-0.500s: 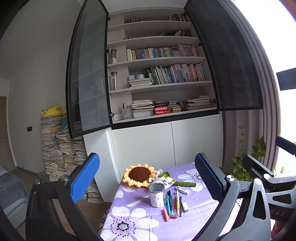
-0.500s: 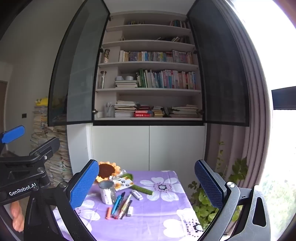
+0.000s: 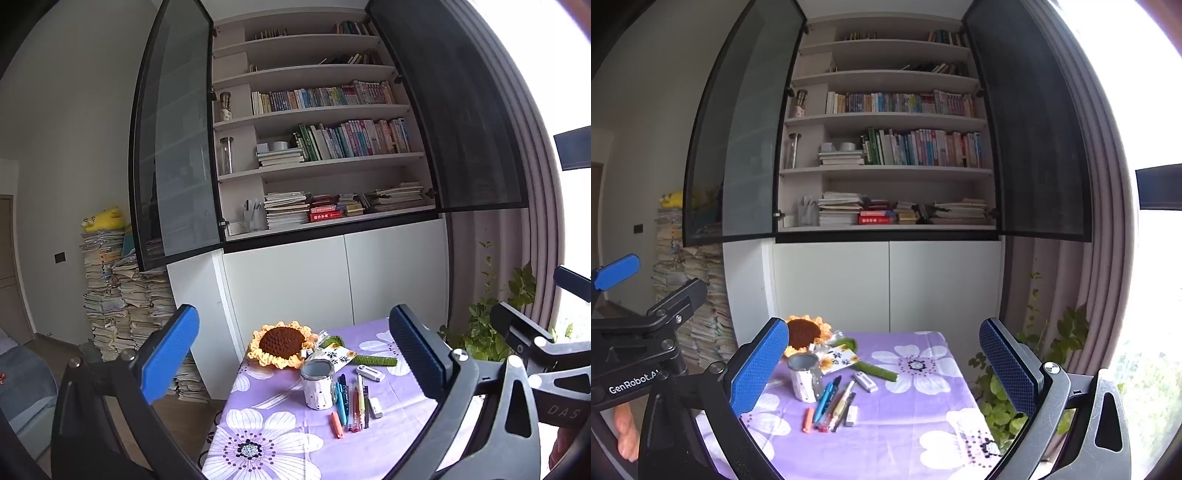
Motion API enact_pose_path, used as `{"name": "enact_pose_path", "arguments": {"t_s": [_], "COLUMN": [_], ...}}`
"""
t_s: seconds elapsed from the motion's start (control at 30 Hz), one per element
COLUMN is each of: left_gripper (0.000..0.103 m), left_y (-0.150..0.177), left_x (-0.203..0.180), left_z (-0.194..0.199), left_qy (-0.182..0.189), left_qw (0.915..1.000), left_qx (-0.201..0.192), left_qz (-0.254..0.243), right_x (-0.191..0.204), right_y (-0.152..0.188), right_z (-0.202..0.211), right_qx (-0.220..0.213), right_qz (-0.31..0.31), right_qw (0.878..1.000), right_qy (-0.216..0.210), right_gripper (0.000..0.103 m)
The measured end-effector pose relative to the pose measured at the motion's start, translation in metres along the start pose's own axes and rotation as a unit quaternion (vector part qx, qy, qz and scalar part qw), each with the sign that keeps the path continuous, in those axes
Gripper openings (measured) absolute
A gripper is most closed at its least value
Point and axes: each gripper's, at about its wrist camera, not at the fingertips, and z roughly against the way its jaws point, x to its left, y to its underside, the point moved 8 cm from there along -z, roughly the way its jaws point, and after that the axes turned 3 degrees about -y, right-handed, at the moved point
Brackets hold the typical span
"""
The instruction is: Organize stationery
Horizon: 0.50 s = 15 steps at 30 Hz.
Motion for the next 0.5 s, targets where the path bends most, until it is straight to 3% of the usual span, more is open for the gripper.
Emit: {"name": "enact_pose_path", "arguments": {"t_s": [0.5], "left_gripper": [0.102], "left_y": [0.019], "left_x": [-0.005], "left_z": [-0.024], "left_qy": [0.004], "left_qw": [0.9992], "left_qx": [0.040], "left_qz": [-0.010], "right_x": [-0.009], "right_y": [0.023], "right_z": [-0.032], "right_qx": [0.050], "right_qz": [-0.036], "right_qw": [0.998], "right_qy": [-0.012], "right_gripper": [0.103]}}
